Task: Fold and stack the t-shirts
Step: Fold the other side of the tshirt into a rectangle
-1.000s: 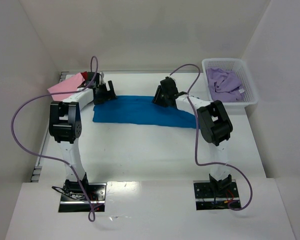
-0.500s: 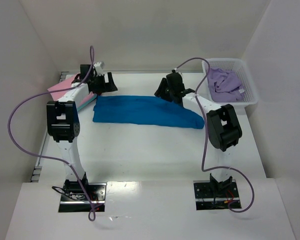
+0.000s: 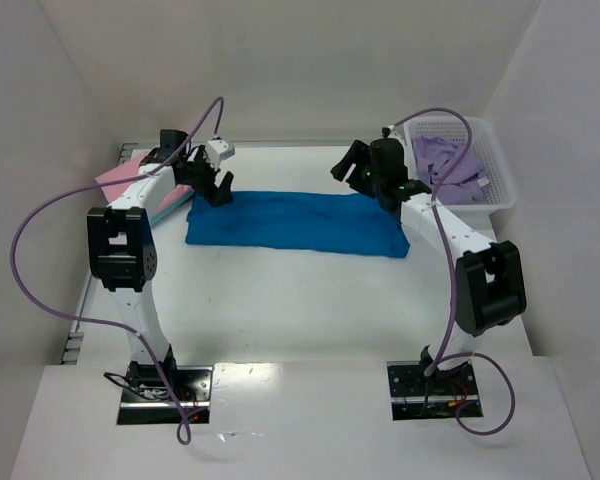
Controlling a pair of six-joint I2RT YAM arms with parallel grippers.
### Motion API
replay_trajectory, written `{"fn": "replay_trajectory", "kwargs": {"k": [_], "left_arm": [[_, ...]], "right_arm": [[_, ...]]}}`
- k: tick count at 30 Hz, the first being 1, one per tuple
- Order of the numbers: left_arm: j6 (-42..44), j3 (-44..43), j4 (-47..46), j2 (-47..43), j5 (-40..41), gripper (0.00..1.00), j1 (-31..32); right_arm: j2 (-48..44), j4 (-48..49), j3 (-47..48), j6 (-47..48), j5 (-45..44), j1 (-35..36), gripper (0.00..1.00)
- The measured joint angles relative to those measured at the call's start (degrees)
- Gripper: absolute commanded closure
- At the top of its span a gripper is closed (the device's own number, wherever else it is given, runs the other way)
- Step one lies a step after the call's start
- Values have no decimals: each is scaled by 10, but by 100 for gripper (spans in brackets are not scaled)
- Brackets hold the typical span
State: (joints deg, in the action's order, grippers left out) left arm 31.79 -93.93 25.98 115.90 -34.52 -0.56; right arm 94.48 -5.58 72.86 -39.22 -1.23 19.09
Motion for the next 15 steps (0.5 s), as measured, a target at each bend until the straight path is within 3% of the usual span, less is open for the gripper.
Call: {"fn": "replay_trajectory", "kwargs": {"k": [5,15], "left_arm": [[71,12,18,3,41,0,5],[116,18,33,52,86,0,25]], "right_arm": [[-22,-6,-18,0,0,0,19],[-46,-48,-31,-3,-3,-3,0]]}}
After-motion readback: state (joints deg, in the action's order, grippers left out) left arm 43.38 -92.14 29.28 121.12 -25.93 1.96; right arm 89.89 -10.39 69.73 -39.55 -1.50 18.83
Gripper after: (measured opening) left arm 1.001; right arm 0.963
